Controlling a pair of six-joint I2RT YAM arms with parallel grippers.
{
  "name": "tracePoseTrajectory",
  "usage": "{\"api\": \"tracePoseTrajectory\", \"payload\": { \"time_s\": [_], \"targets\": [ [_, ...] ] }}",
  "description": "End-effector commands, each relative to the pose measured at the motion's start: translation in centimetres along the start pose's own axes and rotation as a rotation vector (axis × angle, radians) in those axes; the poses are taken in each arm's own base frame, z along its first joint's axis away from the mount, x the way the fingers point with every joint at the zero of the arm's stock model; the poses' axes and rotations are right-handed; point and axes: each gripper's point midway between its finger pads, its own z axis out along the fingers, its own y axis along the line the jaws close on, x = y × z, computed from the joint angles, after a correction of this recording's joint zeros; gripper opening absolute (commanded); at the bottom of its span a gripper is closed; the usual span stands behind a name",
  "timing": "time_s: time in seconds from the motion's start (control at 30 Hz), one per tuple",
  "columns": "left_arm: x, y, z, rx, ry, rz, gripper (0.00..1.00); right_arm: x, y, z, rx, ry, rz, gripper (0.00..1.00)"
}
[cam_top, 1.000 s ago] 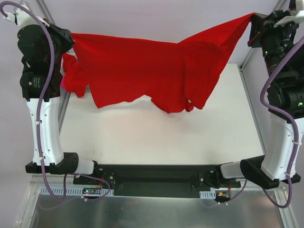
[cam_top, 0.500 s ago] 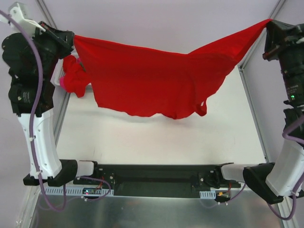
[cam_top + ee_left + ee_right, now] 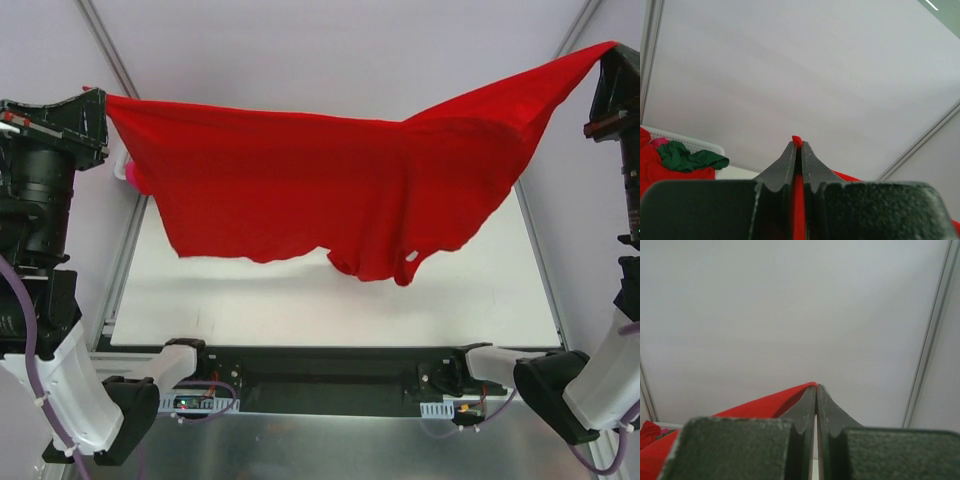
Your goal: Fold and stack the t-shirts
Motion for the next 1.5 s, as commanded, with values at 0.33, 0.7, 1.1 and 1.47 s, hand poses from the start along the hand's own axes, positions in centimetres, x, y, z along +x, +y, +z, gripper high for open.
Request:
{"api": "tracePoseTrajectory", "payload": {
  "time_s": [0.33, 0.7, 1.1, 1.47],
  "targets": [
    [-6.7, -4.0, -7.4, 0.12, -0.196, -0.017, 0.0, -8.2, -0.8, -10.1, -0.004, -0.206, -0.022, 0.01],
    [-5.0, 0.6, -3.3, -0.093, -0.158, 0.069, 0.0, -4.0, -0.8, -4.8, 0.025, -0.106, -0.064, 0.01],
    [8.1, 9.0, 9.5, -0.303, 0.168, 0.095, 0.0, 9.5, -2.0, 5.1, 0.063, 0.178, -0.146, 0.01],
    [17.5, 14.2, 16.8, -0.333, 0.276, 0.122, 0.0, 21.3, -0.7, 14.5, 0.002, 0.312, -0.119, 0.01]
  ]
}}
